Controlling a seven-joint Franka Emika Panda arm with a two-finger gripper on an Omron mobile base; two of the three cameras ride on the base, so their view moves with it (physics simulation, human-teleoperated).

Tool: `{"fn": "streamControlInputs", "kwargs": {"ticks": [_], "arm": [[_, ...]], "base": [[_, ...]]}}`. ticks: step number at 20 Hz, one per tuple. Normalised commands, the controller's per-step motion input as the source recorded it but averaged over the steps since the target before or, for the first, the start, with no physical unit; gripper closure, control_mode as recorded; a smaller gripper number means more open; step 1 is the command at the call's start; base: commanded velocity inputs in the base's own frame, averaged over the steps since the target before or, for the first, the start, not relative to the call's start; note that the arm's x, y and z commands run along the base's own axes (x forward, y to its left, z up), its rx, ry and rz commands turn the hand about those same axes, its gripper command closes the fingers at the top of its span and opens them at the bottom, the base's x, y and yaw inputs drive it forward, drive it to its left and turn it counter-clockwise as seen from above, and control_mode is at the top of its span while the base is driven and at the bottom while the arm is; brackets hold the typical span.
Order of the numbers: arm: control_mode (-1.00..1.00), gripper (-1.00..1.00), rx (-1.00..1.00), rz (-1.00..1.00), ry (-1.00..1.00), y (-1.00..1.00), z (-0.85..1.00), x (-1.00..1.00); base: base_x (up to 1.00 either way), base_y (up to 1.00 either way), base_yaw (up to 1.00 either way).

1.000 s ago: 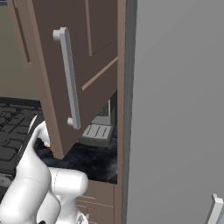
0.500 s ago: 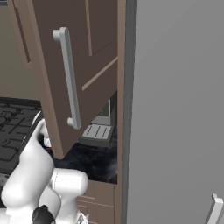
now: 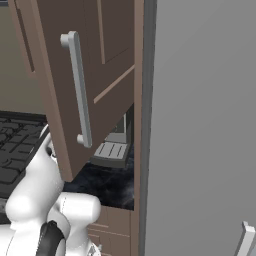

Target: Pick the cinnamon and honey bottle from the cabinet and place them next to the mug.

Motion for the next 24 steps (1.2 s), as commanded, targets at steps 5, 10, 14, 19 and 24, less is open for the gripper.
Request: {"fn": "streamControlInputs", "kwargs": {"ticks": [5, 10, 14, 19, 24], "arm": [[-1.0, 1.0, 0.0, 0.0, 0.0, 0.0, -0.19, 0.0], [-1.0, 1.0, 0.0, 0.0, 0.0, 0.0, -0.01, 0.0], [-1.0, -1.0, 0.0, 0.0, 0.0, 0.0, 0.0, 0.0], [-1.0, -1.0, 0.0, 0.0, 0.0, 0.0, 0.0, 0.0], [-1.0, -1.0, 0.0, 0.0, 0.0, 0.0, 0.0, 0.0]], "base": [[0.0, 0.0, 0.0], [0.0, 0.0, 0.0], [0.0, 0.0, 0.0], [0.0, 0.0, 0.0], [0.0, 0.0, 0.0]]}}
